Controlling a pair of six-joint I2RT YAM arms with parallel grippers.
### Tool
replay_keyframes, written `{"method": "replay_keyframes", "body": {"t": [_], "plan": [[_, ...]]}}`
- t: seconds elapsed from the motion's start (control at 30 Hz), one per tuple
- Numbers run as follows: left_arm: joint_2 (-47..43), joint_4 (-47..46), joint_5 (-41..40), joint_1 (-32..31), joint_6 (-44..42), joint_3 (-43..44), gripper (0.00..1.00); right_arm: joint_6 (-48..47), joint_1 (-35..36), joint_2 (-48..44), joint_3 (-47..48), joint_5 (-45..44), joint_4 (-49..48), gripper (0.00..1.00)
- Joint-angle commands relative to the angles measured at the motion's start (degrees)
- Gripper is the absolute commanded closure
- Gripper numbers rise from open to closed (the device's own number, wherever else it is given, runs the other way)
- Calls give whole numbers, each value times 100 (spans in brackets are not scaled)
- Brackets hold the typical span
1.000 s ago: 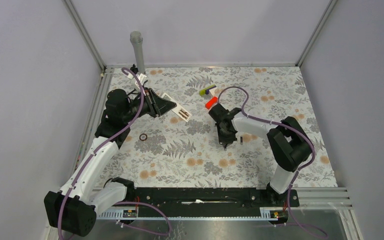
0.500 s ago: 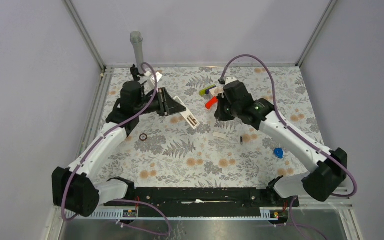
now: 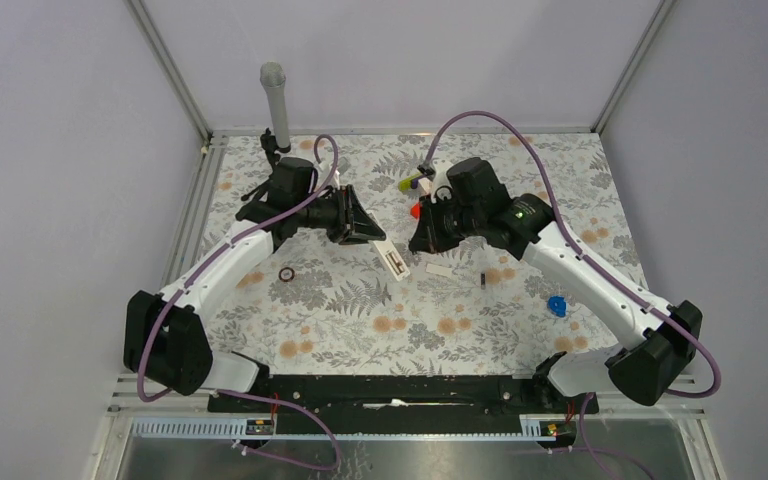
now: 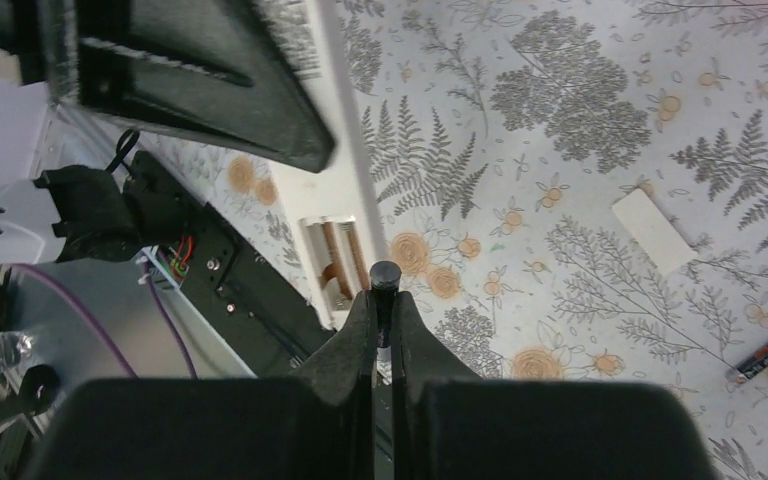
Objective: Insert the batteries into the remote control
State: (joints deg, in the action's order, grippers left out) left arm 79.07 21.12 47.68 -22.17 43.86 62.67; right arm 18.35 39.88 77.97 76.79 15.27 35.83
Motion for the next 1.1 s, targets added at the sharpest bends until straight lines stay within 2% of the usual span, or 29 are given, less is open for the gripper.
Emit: {"method": "replay_keyframes", "body": {"t": [0.0, 0.23, 0.47, 0.83, 1.07], "plan": [[111, -12, 291, -96, 138, 80, 100, -108, 269, 128, 311, 242, 186, 100], [233, -14, 424, -127, 235, 42, 100, -295, 781, 521, 631, -449, 542, 100], [338, 181, 351, -129, 57, 155, 100, -624, 984, 669, 837, -927, 882, 98], [395, 261, 250, -129, 64, 271, 100, -720, 1072, 812, 868, -898, 928, 97], [425, 16, 230, -121, 423, 249, 100, -567, 1075, 749, 683, -821, 727, 97]]}}
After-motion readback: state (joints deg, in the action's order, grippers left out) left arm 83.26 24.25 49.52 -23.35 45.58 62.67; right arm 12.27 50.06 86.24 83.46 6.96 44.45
